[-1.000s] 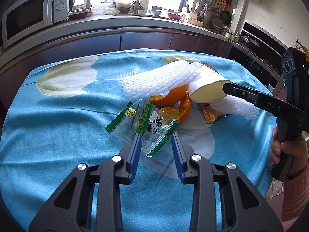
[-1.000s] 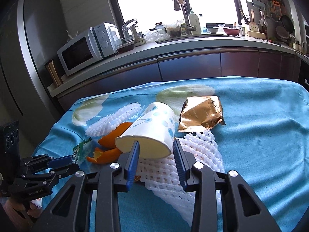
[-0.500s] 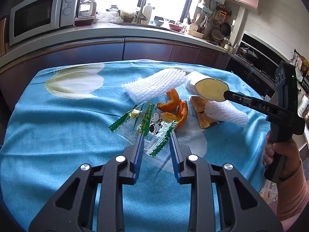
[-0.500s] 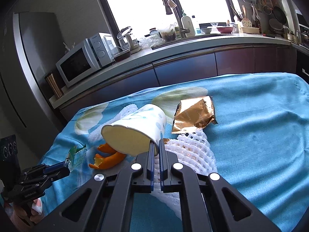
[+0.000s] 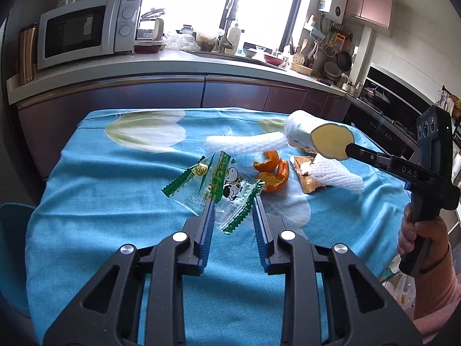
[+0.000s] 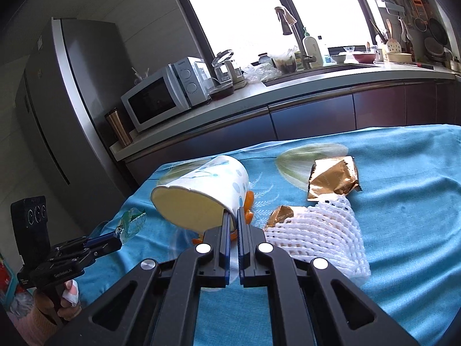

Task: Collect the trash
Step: 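Carry the snack bag and cup with both tools over the teal bin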

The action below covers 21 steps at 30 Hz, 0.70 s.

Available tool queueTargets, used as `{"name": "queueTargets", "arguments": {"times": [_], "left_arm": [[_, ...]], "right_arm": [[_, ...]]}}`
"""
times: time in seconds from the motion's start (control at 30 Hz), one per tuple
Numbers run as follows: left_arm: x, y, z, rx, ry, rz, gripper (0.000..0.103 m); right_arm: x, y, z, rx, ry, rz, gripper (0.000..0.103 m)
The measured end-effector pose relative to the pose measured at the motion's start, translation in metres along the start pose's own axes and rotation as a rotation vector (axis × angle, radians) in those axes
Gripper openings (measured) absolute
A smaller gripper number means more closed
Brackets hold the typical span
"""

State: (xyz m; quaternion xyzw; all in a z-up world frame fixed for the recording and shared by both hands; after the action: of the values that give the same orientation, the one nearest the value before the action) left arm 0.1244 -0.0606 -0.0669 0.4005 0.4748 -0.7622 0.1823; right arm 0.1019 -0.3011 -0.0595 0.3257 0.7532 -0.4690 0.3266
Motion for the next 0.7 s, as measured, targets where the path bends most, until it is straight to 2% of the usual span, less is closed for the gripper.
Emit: {"name": "queueTargets", "arguments": {"times": [0.7], "left_arm": [[0.017, -0.085, -0.075, -0.144, -0.085, 0.081, 0.027]], "right_arm": [[0.026, 0.039, -0.113, -0.210, -0.126, -0.099, 0.003]]}}
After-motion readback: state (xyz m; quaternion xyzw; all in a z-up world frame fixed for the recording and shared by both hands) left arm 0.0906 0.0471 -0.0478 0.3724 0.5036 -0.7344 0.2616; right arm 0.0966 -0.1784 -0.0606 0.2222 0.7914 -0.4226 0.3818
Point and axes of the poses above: each gripper's, at about its wrist camera, not at the fingertips, and y roughly the way its jaws point, z to its right, x to its underside, the point moved 9 cm from there along y, roughly the way its jaws point, and after that the axes turned 2 degrees about x, right-handed, at the moved point
